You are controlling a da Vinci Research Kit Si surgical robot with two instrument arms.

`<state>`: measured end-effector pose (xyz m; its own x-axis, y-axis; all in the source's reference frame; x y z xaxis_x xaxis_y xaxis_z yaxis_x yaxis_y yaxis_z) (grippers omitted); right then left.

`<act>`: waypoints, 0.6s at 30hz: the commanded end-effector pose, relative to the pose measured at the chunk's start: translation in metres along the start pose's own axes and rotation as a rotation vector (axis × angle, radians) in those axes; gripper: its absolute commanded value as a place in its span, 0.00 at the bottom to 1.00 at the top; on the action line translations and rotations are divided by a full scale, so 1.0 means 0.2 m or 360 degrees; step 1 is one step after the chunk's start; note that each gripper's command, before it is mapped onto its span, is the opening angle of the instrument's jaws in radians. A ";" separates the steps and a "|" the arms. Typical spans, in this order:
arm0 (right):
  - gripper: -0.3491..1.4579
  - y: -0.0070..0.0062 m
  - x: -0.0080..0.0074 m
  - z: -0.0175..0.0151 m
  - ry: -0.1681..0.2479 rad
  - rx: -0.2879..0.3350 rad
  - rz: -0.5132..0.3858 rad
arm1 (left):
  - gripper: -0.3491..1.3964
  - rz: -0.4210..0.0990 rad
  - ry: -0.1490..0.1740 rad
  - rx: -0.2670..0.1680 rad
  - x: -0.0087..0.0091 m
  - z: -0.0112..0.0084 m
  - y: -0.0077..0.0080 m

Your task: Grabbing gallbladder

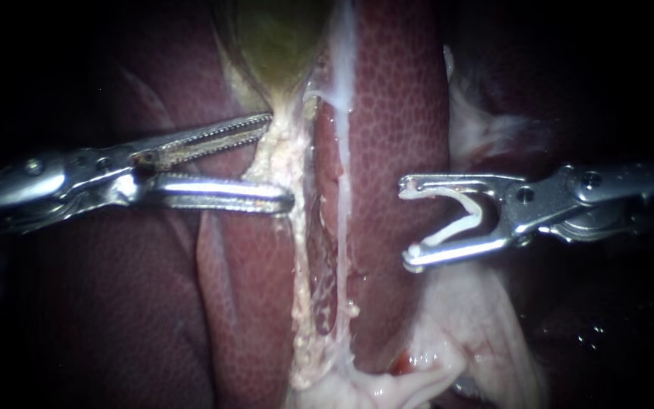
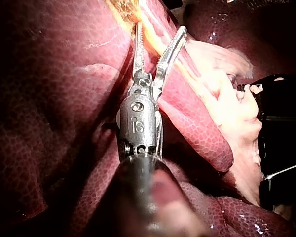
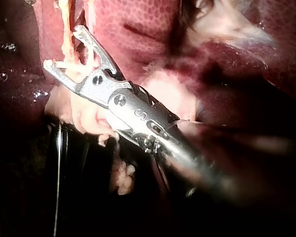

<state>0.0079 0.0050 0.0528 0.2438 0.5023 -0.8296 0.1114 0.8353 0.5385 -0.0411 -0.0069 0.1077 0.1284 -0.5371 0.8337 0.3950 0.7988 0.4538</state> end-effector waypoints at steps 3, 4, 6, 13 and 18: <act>0.51 0.000 0.000 0.000 0.0000 0.0001 0.0000 | 0.05 0.0002 0.0029 -0.0011 0.001 -0.002 0.002; 0.51 0.000 0.000 0.000 0.0000 0.0001 0.0000 | 0.00 0.0002 0.0038 -0.0014 0.002 -0.002 0.002; 0.51 0.000 0.000 0.000 0.0000 0.0001 0.0000 | 0.00 0.0004 0.0062 -0.0017 0.002 -0.003 0.002; 0.51 0.000 0.000 0.000 0.0000 0.0001 0.0000 | 0.00 -0.0020 0.0142 -0.0018 0.002 -0.005 0.002; 0.51 0.000 0.000 0.000 0.0000 0.0001 0.0000 | 0.00 -0.0050 0.0146 -0.0022 0.000 -0.007 0.000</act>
<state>0.0078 0.0050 0.0528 0.2438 0.5023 -0.8296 0.1116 0.8352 0.5385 -0.0399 -0.0072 0.1070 0.1992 -0.5849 0.7863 0.4129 0.7778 0.4739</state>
